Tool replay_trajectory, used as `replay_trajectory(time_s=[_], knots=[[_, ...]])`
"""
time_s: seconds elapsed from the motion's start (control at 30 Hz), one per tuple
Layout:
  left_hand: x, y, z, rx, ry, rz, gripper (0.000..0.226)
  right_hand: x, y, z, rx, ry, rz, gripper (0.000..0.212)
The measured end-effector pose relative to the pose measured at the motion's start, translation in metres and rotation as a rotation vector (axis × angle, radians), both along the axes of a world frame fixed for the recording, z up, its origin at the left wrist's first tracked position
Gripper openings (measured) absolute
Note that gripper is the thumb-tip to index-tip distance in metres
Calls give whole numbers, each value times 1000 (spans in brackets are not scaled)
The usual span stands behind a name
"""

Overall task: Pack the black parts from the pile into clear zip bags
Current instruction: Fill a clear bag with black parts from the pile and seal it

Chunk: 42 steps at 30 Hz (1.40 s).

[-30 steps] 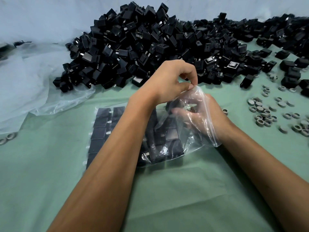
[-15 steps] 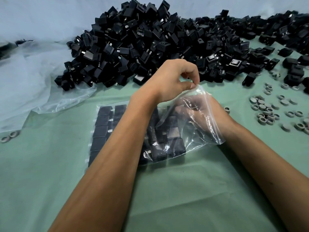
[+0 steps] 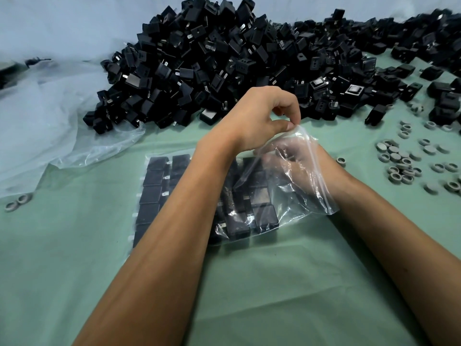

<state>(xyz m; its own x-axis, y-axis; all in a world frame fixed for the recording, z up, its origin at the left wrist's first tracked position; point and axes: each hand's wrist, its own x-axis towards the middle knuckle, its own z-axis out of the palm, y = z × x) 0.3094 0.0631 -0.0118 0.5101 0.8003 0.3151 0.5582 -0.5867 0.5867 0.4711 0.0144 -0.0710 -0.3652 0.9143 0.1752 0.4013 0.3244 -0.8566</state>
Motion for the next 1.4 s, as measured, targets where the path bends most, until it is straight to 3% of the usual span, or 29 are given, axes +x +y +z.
replay_trajectory(time_s=[0.33, 0.4, 0.5, 0.6, 0.73, 0.87, 1.1, 1.23, 1.33, 1.4], knots=[[-2, 0, 1, 2, 11, 7, 9, 5, -4, 14, -85, 42, 16, 13], [-6, 3, 0, 3, 38, 25, 9, 13, -3, 16, -159, 100, -82, 9], [-7, 5, -2, -10, 56, 38, 12, 22, 8, 12, -154, 184, -456, 10], [-2, 5, -5, -40, 48, 31, 16, 33, 26, 13, 83, -79, -787, 15], [3, 3, -7, -83, 105, -15, 28, 36, 57, 18, 280, -513, -792, 28], [9, -4, -6, -144, 156, -64, 41, 28, 80, 20, 201, -754, -714, 44], [7, -5, -3, -91, 192, -52, 22, 34, 80, 11, 293, -593, -728, 26], [-1, -3, 0, -51, 135, -21, 15, 44, 72, 15, 240, -559, -713, 37], [-5, -2, 2, -48, 107, 0, 17, 50, 56, 27, 154, -341, -692, 34], [-5, -2, 3, -43, 89, 15, 17, 52, 38, 35, -18, -130, -500, 31]])
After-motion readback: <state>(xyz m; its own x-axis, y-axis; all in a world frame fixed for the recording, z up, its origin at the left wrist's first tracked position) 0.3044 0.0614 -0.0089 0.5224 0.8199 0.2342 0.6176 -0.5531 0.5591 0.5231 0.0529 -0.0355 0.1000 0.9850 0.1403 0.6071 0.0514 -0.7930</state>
